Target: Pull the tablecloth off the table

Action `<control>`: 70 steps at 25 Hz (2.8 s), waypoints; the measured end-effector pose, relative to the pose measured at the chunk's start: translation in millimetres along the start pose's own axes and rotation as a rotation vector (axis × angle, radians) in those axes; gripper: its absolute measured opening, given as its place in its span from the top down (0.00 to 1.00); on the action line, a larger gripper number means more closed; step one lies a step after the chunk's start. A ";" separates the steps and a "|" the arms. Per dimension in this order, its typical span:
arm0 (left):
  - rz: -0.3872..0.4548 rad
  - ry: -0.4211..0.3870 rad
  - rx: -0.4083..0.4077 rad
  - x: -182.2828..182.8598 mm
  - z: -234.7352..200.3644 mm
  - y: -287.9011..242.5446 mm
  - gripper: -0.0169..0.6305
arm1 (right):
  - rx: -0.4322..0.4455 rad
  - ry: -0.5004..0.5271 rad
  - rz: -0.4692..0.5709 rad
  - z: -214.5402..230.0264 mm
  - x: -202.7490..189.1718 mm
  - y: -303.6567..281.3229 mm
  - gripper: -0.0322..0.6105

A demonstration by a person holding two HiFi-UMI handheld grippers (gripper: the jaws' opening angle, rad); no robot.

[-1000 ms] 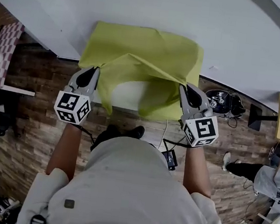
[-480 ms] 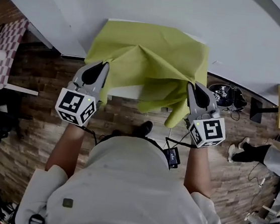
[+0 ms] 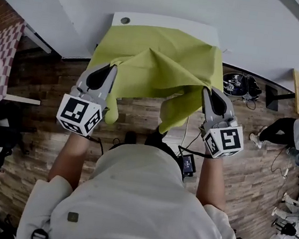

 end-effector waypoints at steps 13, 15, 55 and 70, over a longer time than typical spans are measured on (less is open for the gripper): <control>0.032 0.002 0.029 10.5 50.1 15.0 0.96 | 0.055 0.011 0.045 1.5 18.3 41.7 0.93; 0.030 -0.007 0.041 13.6 65.4 11.3 0.96 | 0.069 0.001 0.052 11.2 16.6 51.9 0.93; 0.050 -0.087 0.172 21.1 342.6 22.3 0.96 | 0.260 0.023 0.209 91.0 1.2 281.5 0.93; 0.078 -0.087 0.159 22.8 357.0 24.6 0.96 | 0.251 0.006 0.189 92.6 -15.4 294.3 0.93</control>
Point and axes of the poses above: the fingertips, and each gripper's own axes: y backward along the fingers, z to its right, x out of its top, the point moved 2 cm from there along y, backward along the fingers, and after that the axes turned 14 degrees about -x, right-handed, at the moved point
